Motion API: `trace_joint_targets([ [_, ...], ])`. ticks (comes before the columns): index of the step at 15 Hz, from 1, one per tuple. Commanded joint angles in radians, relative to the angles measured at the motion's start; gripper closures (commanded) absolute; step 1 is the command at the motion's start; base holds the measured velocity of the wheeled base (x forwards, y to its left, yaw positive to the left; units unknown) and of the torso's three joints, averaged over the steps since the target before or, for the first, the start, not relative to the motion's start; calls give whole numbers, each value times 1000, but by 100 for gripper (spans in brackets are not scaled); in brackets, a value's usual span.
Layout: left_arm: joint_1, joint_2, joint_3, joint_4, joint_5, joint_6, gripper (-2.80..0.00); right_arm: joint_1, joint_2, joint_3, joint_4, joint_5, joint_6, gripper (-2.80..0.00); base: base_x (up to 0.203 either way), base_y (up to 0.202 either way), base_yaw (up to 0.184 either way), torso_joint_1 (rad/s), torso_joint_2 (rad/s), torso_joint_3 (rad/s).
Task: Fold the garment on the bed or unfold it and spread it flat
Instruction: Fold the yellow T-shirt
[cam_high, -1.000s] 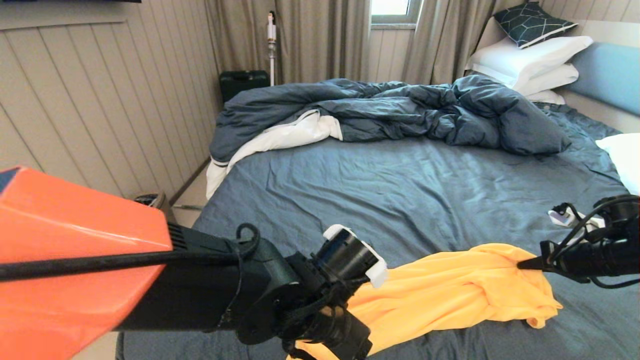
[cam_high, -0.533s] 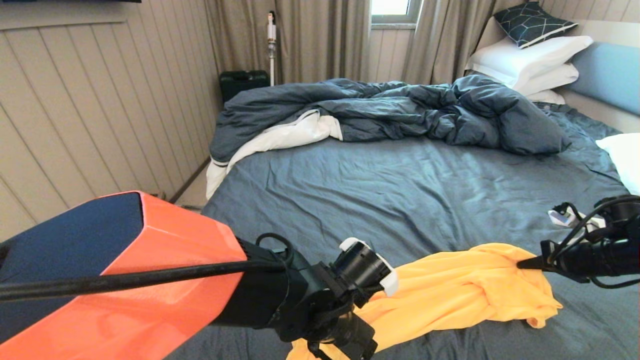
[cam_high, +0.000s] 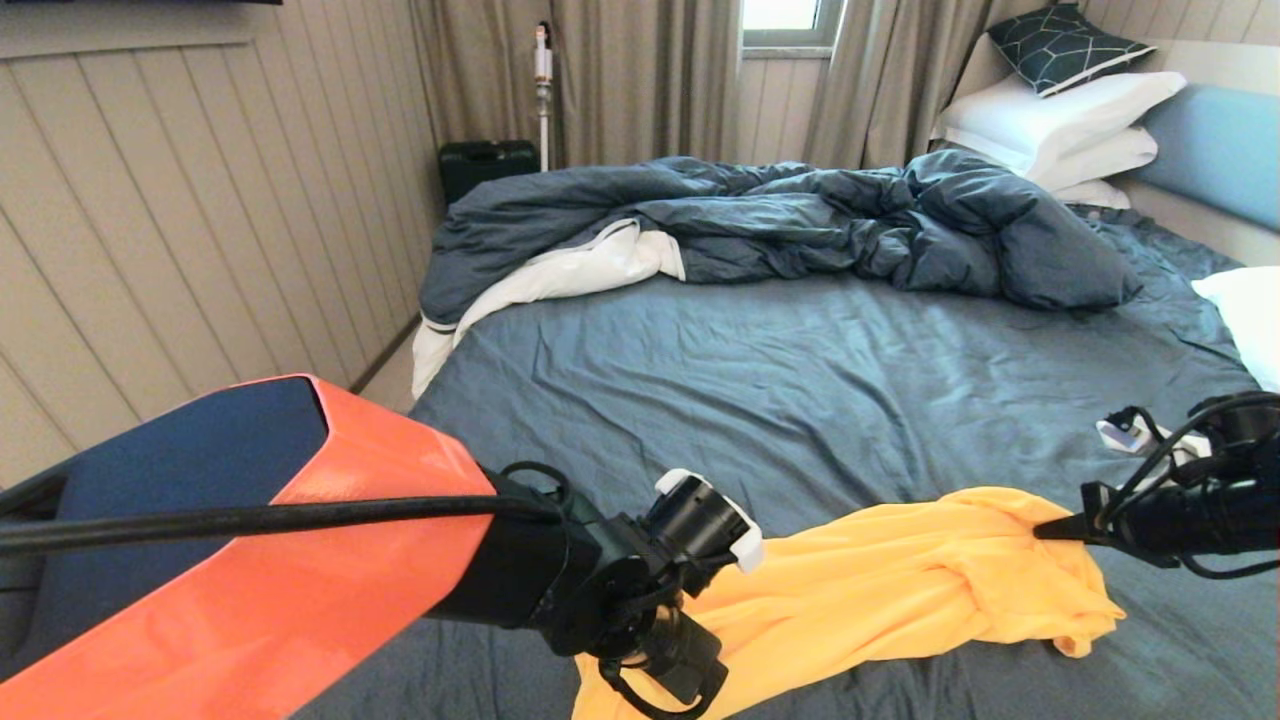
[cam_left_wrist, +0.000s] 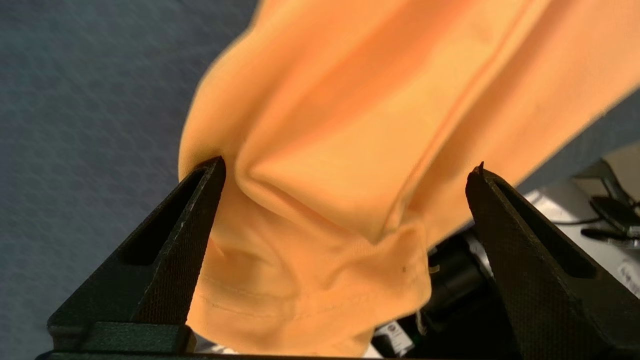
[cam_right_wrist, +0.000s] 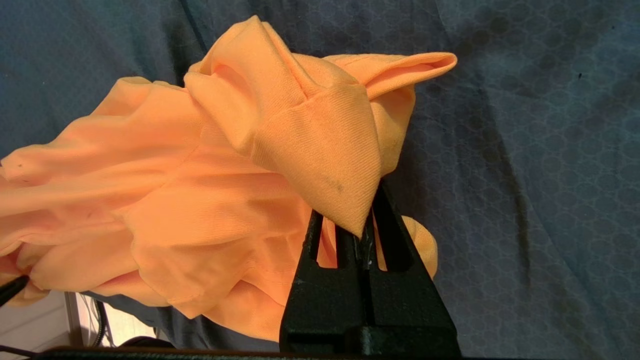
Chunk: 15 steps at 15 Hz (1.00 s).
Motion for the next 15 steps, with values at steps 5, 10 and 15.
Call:
trace_joint_targets([
  [5,-23,-43,65,7,1,-2,0,0,0,-1,1,3,-2,0,0,0,0,0,0,0],
  [10,-35,-94,161,-3,25,-4,0,0,0,0,1,6,-1,0,0,0,0,0,0,0],
  [15,-35,-108,194,-5,25,4,0,0,0,0,1,6,-3,0,0,0,0,0,0,0],
])
